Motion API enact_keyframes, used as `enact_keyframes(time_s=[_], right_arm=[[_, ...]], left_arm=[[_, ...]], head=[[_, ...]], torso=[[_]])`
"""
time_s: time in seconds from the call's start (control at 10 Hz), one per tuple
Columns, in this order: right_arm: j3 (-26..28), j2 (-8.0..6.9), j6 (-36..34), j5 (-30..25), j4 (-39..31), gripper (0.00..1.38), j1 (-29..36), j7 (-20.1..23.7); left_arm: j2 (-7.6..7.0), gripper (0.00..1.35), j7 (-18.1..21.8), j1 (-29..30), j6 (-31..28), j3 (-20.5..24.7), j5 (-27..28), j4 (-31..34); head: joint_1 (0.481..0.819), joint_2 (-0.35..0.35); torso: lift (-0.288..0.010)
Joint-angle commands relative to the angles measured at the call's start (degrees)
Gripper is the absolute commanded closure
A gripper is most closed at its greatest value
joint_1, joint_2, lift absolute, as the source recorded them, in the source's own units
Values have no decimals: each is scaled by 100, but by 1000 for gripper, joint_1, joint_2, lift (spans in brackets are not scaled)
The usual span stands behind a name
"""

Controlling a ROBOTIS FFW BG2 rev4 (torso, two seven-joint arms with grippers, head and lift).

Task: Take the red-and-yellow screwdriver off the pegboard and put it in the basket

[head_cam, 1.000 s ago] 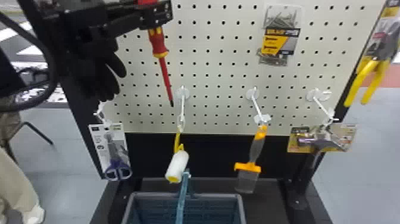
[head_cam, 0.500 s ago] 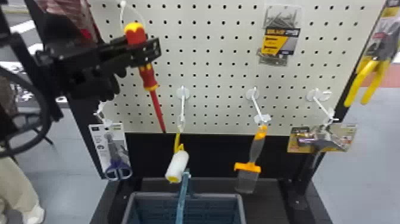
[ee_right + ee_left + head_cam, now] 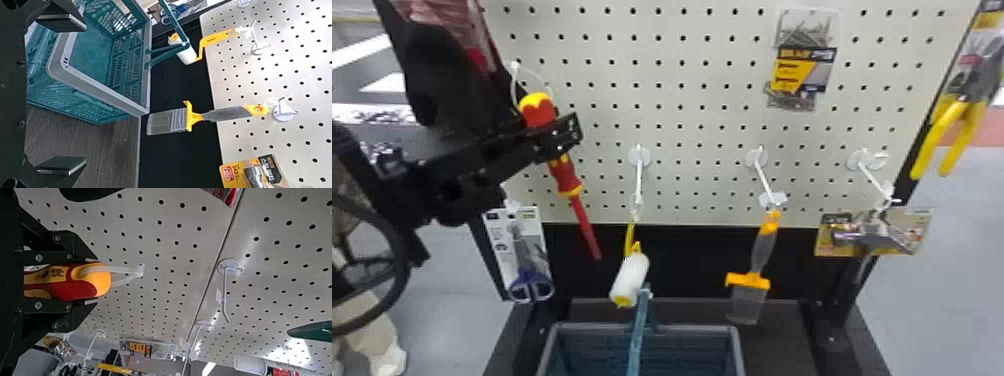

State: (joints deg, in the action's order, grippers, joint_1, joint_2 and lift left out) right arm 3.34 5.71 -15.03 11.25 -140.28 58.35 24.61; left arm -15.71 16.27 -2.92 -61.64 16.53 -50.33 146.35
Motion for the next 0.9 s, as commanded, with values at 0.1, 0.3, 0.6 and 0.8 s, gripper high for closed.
enact_keyframes(time_s=[0.1, 0.3, 0.6, 0.8], right_arm=[[-9, -9, 0, 0, 28, 108, -36, 0], [-9, -18, 0, 0, 28, 108, -36, 0], [-9, -18, 26, 0, 56, 108, -36, 18], [-9, -26, 61, 9, 98, 110, -49, 26]], left_arm=[[297, 1148, 403, 590, 399, 114, 481, 12], [543, 1148, 429, 1058, 610, 123, 481, -2], [719, 1148, 719, 1439, 961, -27, 806, -157], [877, 1148, 1168, 1661, 1436, -211, 1017, -705]], head=[[549, 0], [549, 0], [549, 0], [549, 0]], torso=[[-100], [-100], [-100], [-100]])
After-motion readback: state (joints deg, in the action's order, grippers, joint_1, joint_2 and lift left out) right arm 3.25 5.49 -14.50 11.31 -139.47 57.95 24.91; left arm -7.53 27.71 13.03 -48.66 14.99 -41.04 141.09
